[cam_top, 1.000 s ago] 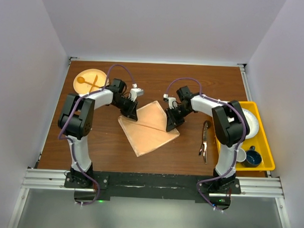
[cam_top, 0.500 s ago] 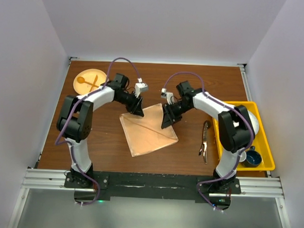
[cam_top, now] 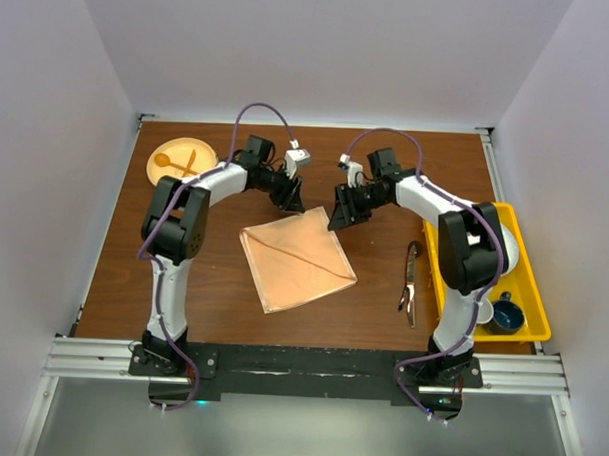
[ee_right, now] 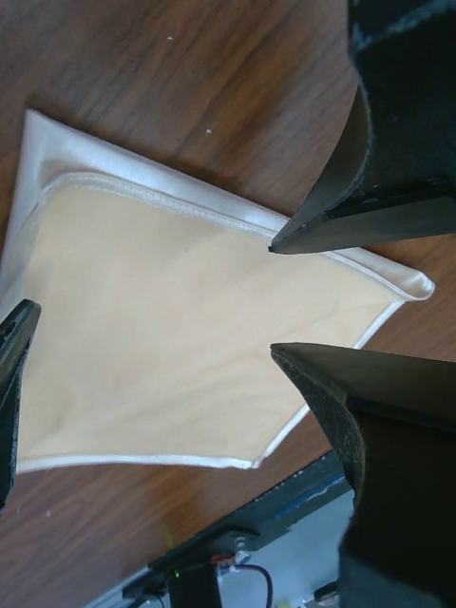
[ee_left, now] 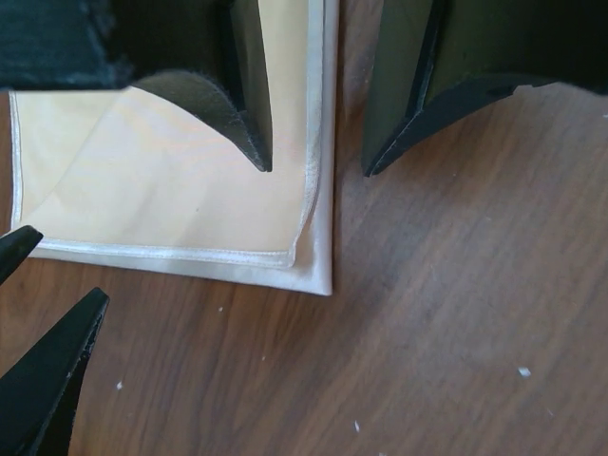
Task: Fold the napkin into a case and place the utensils inside
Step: Pick up the upper triangle-folded napkin from the center of the board.
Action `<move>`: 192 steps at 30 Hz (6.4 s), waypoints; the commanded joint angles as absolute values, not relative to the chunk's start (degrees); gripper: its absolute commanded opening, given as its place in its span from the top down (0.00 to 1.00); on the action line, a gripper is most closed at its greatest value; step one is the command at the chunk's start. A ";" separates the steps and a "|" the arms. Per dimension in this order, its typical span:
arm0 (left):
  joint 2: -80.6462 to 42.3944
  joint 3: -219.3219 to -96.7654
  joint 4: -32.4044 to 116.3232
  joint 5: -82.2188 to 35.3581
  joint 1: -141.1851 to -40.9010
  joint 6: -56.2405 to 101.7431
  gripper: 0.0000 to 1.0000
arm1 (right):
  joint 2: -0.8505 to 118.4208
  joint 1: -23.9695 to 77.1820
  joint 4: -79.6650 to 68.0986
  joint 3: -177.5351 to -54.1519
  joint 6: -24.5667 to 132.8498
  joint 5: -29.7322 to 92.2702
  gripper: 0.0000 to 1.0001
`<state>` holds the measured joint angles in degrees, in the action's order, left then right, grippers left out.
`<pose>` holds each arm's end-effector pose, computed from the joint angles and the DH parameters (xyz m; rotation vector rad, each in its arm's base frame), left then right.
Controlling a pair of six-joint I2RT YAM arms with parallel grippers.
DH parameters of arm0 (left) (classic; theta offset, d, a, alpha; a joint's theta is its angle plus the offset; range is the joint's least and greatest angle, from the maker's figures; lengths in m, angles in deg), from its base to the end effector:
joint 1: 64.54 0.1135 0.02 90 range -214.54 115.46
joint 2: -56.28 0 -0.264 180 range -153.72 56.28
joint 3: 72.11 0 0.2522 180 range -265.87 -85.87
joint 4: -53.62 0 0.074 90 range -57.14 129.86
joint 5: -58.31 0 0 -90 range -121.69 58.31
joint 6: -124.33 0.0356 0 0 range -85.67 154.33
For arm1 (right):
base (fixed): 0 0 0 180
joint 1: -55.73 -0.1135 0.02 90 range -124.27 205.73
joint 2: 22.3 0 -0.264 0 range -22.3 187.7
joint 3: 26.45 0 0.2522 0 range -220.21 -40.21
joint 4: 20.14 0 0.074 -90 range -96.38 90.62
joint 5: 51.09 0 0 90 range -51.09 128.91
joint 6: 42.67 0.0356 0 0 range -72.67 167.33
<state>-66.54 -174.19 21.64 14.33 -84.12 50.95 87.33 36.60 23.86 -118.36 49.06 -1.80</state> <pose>0.4236 -0.1779 0.1675 1.0425 2.1138 -1.0108 0.3672 0.1520 0.1965 -0.6314 2.5250 1.0637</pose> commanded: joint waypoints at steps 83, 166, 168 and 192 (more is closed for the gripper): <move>-50.95 -153.55 36.16 16.39 -92.49 74.50 1.00 | 101.46 36.66 26.93 -129.42 35.11 -14.79 0.67; -68.09 -171.66 -22.64 26.58 -68.50 94.54 0.82 | 78.34 30.33 28.34 -116.76 6.90 -12.95 1.00; -67.74 -171.92 -22.46 26.75 -68.50 94.27 0.93 | 78.16 30.33 28.43 -116.76 6.90 -12.77 1.00; -36.28 -164.81 33.15 3.32 -69.55 71.59 1.00 | 68.40 32.97 -14.09 -113.25 4.55 7.01 1.00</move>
<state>-40.32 -167.00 12.81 14.39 -68.99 75.80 68.77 32.14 2.42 -114.05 10.88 1.76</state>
